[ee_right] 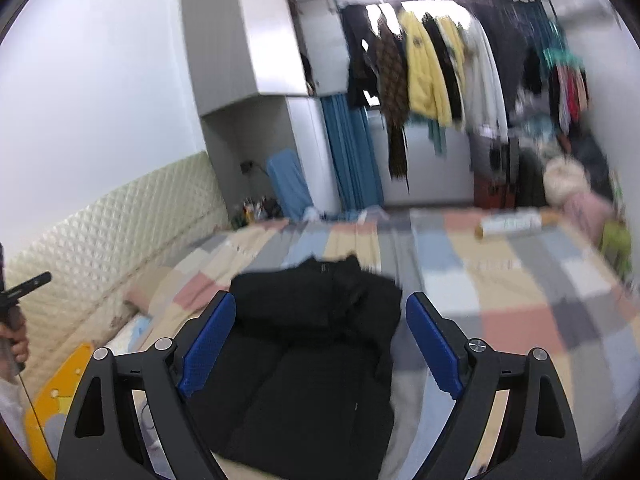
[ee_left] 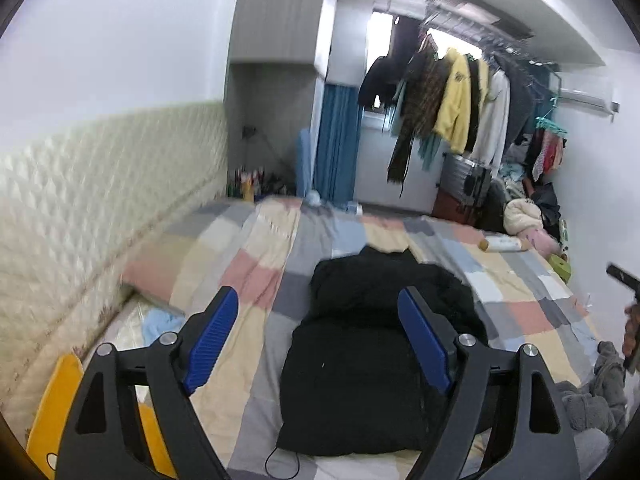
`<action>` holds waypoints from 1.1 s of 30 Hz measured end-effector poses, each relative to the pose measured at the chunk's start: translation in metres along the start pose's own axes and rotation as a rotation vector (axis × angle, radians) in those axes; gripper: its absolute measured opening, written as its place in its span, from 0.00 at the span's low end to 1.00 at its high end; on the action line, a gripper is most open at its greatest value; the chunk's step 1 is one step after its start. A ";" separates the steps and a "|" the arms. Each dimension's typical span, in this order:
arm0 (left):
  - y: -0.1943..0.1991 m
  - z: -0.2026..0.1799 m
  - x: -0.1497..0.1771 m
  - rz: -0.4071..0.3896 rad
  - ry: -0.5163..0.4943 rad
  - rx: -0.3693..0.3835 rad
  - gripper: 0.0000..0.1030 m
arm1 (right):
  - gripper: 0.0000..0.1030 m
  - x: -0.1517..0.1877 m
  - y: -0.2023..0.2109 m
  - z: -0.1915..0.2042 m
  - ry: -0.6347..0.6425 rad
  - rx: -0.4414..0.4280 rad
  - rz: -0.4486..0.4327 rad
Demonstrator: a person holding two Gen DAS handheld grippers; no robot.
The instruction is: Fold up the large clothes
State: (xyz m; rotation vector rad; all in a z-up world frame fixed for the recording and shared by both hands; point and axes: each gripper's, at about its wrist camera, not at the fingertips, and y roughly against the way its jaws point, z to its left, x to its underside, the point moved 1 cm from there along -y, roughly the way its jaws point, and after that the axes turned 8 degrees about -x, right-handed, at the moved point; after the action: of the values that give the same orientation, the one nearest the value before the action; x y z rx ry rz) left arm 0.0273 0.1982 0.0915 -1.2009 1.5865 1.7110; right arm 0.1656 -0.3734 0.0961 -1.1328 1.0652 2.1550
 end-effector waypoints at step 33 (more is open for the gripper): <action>-0.247 0.047 0.249 0.564 0.351 0.449 0.71 | 0.85 0.257 -0.175 -0.117 -0.421 -0.265 0.421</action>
State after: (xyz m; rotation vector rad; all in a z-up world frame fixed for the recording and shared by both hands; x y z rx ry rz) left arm 0.1033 0.2414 -0.2509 -0.9041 2.5464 1.3549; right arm 0.2028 -0.3525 -0.2333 -0.5357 0.8980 2.7684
